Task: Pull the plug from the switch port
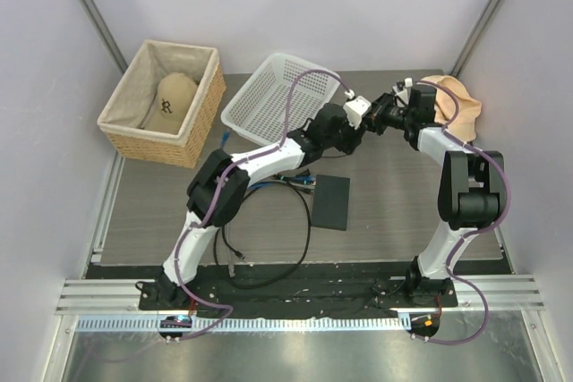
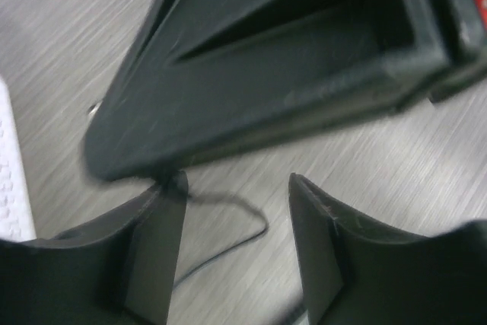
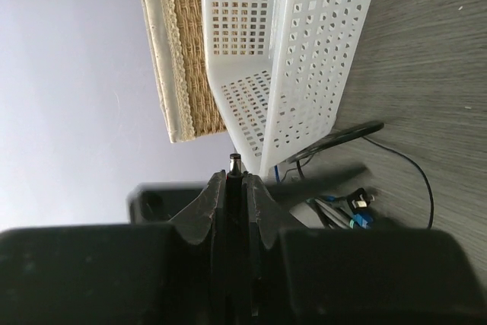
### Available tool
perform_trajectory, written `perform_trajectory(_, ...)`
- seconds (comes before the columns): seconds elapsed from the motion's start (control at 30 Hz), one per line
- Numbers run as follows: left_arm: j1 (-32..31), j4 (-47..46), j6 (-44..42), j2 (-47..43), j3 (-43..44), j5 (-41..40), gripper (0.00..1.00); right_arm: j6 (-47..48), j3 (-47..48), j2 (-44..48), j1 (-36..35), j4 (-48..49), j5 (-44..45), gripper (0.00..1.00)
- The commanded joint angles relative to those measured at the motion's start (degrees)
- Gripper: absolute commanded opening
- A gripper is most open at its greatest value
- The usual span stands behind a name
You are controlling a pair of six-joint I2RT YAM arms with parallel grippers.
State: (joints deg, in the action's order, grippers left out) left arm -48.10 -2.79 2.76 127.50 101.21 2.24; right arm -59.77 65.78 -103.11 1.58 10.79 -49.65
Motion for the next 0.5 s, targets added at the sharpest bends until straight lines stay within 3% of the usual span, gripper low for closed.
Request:
perform_trajectory(0.0, -0.51, -4.34, -0.13, 1.26, 5.31, 1.97, 0.00, -0.09, 0.40, 3.97, 1.23, 0.03, -0.80, 0.01)
perform_trajectory(0.1, -0.42, -3.11, -0.47, -2.33, 2.07, 4.51, 0.00, -0.09, -0.30, 4.23, 2.72, 0.90, -0.71, 0.02)
perform_trajectory(0.17, 0.37, 0.75, -0.83, -5.14, -0.83, 9.87, 0.00, 0.35, -1.35, 4.76, 3.77, 2.57, -0.97, 0.39)
perform_trajectory(0.23, 2.38, 6.09, -0.74, -10.32, -4.16, 14.96, 0.00, 2.19, -1.01, 5.20, 4.48, 3.01, -2.20, 0.64)
perform_trajectory(0.3, 4.32, 10.24, -0.57, -14.28, -6.62, 23.66, 0.00, 2.55, -0.74, 5.46, 5.97, 4.41, -3.60, 0.69)
perform_trajectory(0.33, 6.41, 14.43, -0.74, -18.82, -9.07, 26.47, 0.00, 2.55, 0.04, 5.46, 6.50, 5.46, -3.61, 0.95)
perform_trajectory(0.37, 7.48, 16.65, -1.35, -20.87, -10.32, 29.55, 0.00, 3.77, 0.66, 5.46, 7.55, 4.95, -2.83, 0.96)
perform_trajectory(0.47, 9.77, 26.76, -9.77, -30.80, -14.36, 27.75, 0.00, 6.32, 3.56, 5.11, 9.13, 1.96, 0.78, 1.00)
